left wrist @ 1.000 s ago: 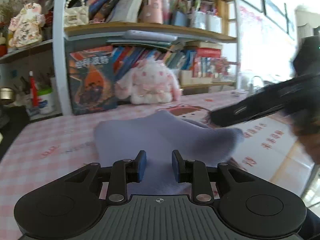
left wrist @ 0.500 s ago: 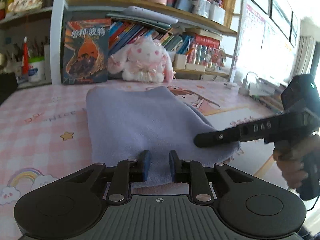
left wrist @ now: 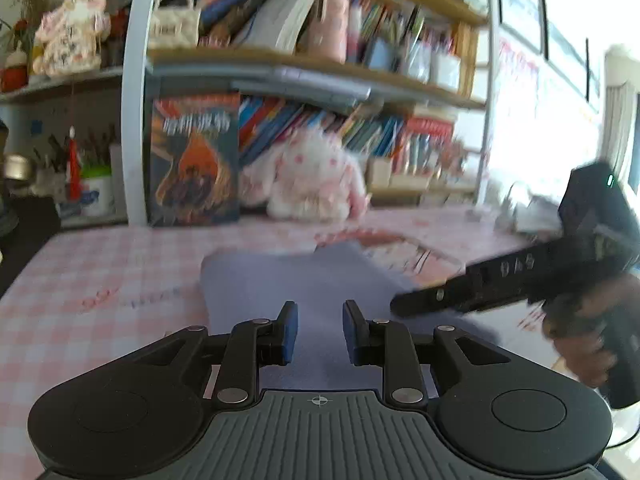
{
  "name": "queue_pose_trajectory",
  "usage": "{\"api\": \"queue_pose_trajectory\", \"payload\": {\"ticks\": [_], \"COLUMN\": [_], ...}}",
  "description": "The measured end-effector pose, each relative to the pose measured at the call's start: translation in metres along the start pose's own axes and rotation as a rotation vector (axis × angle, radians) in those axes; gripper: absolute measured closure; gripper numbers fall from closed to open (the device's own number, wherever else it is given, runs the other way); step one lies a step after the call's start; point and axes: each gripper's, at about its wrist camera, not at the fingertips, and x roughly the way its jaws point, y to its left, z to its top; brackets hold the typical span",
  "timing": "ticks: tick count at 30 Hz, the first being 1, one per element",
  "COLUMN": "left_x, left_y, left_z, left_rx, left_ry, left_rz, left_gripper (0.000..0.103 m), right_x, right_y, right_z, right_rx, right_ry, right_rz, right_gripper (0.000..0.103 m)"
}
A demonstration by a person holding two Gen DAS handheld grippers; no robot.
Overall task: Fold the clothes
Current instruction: 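Release the lavender half with the left gripper while the right gripper grasps the folded edge, then open the right gripper and release the folded edge onto the stack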
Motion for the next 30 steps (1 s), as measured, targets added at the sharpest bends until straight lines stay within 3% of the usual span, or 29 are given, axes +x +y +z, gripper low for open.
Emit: {"api": "queue_pose_trajectory", "payload": {"ticks": [1,2,3,8,11,13,16,22,27,30], "left_x": [0.004,0.006,0.005,0.006,0.009,0.012,0.013,0.009,-0.013,-0.028], "left_y": [0.001,0.000,-0.001,0.002,-0.003,-0.007,-0.006,-0.007,-0.021,-0.024], "left_z": [-0.003,-0.006,-0.008,-0.010,-0.010,-0.010,-0.011,-0.010,-0.012,-0.016], "left_rx": [-0.004,-0.008,-0.012,-0.073,-0.042,-0.020,-0.034,-0.051,-0.023,-0.044], "left_ry": [0.013,0.016,0.011,0.029,0.042,0.051,0.050,0.033,-0.013,-0.036], "left_rz": [0.006,0.009,0.012,0.000,0.010,0.018,0.016,0.030,0.057,0.064], "left_gripper": [0.078,0.078,0.078,0.078,0.078,0.078,0.078,0.078,0.076,0.073], "right_x": [0.005,0.008,0.009,-0.016,-0.018,-0.003,0.005,0.002,-0.028,-0.045], "right_y": [0.000,0.001,0.004,0.026,0.024,0.007,-0.015,0.004,0.019,0.025], "right_z": [0.001,0.002,0.002,-0.008,-0.014,-0.013,-0.012,-0.013,-0.021,-0.029], "right_rx": [0.005,-0.002,-0.023,-0.189,-0.201,-0.138,-0.023,-0.096,-0.182,-0.219], "right_ry": [0.009,0.013,0.008,-0.121,-0.129,-0.043,-0.011,-0.006,-0.069,-0.102], "right_rz": [-0.009,-0.016,-0.019,0.048,0.037,-0.038,0.001,-0.061,-0.091,-0.115], "right_gripper": [0.066,0.081,0.087,0.092,0.092,0.092,0.092,0.087,0.082,0.073]}}
